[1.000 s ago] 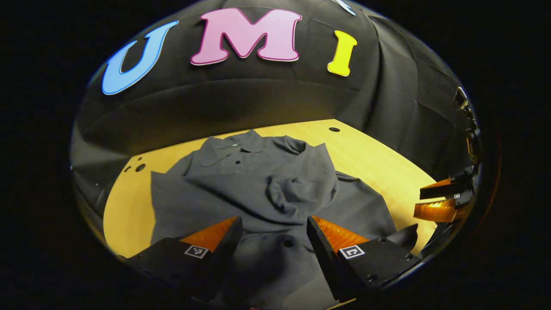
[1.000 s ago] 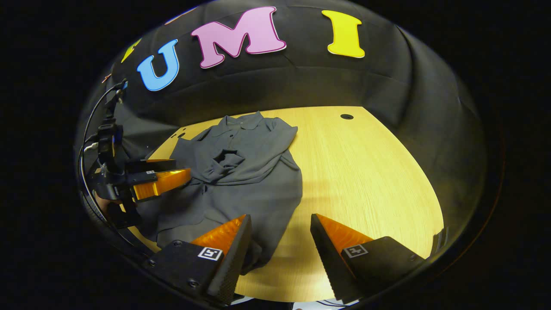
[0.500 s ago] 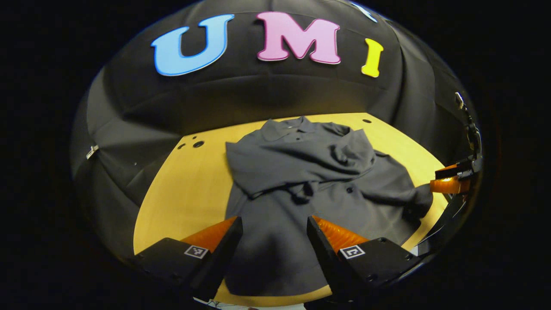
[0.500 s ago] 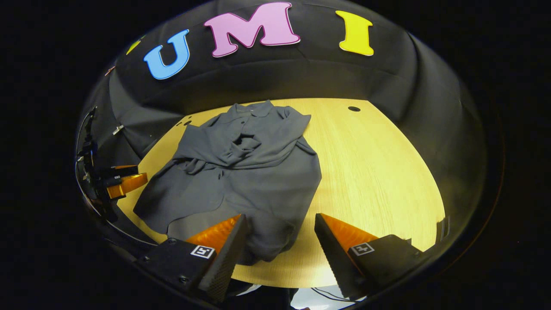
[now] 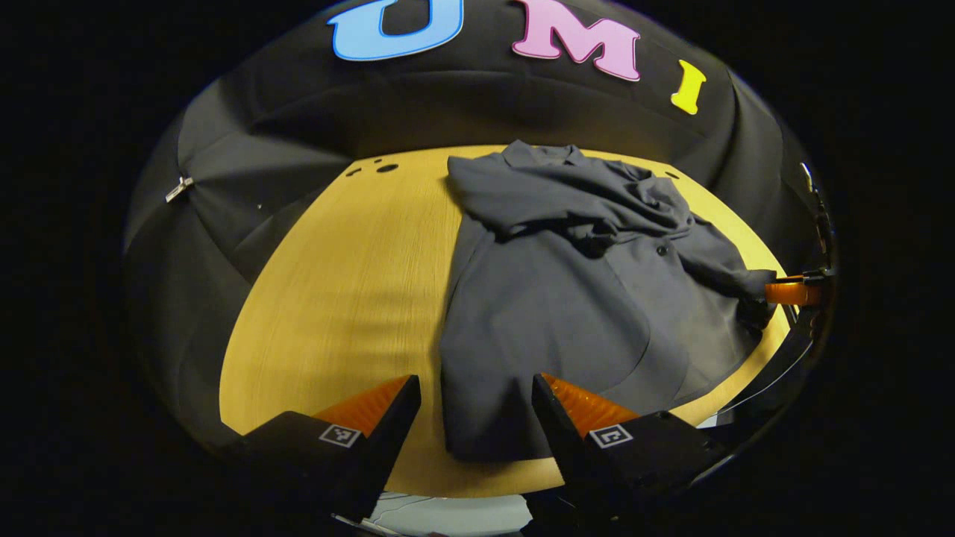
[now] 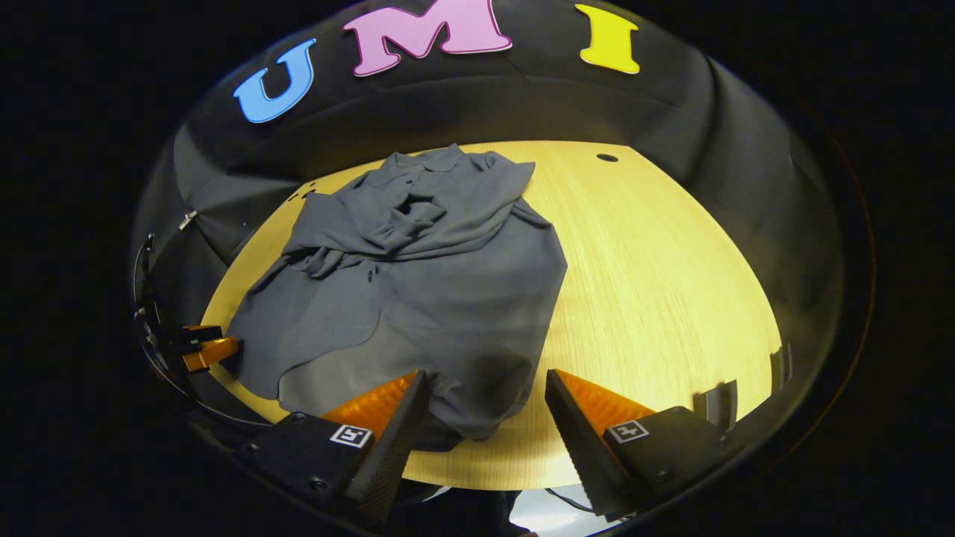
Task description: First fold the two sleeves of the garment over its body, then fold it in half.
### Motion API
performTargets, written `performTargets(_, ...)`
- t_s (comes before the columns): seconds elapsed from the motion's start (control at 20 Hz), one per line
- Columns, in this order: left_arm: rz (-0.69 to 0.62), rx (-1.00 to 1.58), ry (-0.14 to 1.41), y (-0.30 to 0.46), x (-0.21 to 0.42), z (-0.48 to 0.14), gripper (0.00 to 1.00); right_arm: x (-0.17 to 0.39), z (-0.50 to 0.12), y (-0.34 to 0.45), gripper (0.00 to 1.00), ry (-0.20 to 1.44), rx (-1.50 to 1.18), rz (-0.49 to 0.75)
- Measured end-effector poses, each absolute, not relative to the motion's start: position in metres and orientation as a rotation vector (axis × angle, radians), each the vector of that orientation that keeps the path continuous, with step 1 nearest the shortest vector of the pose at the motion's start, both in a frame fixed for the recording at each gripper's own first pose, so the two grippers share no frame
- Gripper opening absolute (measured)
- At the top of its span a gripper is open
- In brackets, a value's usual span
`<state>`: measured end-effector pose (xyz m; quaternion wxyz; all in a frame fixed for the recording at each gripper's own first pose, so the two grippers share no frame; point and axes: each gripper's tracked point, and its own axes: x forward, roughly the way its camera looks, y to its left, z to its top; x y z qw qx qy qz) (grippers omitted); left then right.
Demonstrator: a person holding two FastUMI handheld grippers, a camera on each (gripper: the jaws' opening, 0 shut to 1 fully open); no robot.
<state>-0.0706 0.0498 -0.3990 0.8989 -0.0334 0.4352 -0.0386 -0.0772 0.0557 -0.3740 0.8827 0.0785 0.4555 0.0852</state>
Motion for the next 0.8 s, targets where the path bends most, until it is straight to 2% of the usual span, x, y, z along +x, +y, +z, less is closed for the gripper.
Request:
performTargets(0.4,-0.101,-0.087,0.956,0.043,-0.074,-0.415,0.96,-0.074,-0.407,0.071,0.98,1.001,0.109,0.198)
performTargets(0.55,-0.087,-0.085,0.944,0.042,-0.068,-0.416,1.00,-0.071,-0.413,0.073,0.98,1.003,0.112,0.181)
performTargets(0.65,-0.088,-0.095,0.944,0.037,-0.067,-0.419,0.98,-0.071,-0.414,0.072,0.99,1.003,0.076,0.176)
performTargets(0.7,-0.122,-0.081,0.943,0.029,-0.066,-0.419,0.92,-0.072,-0.416,0.074,0.99,1.008,0.057,0.185)
performTargets(0.75,-0.175,-0.064,0.943,0.020,-0.068,-0.416,0.75,-0.069,-0.416,0.082,0.98,1.007,0.057,0.220)
performTargets(0.8,-0.211,-0.044,0.939,0.012,-0.064,-0.416,0.58,-0.070,-0.415,0.089,0.83,1.010,0.060,0.256)
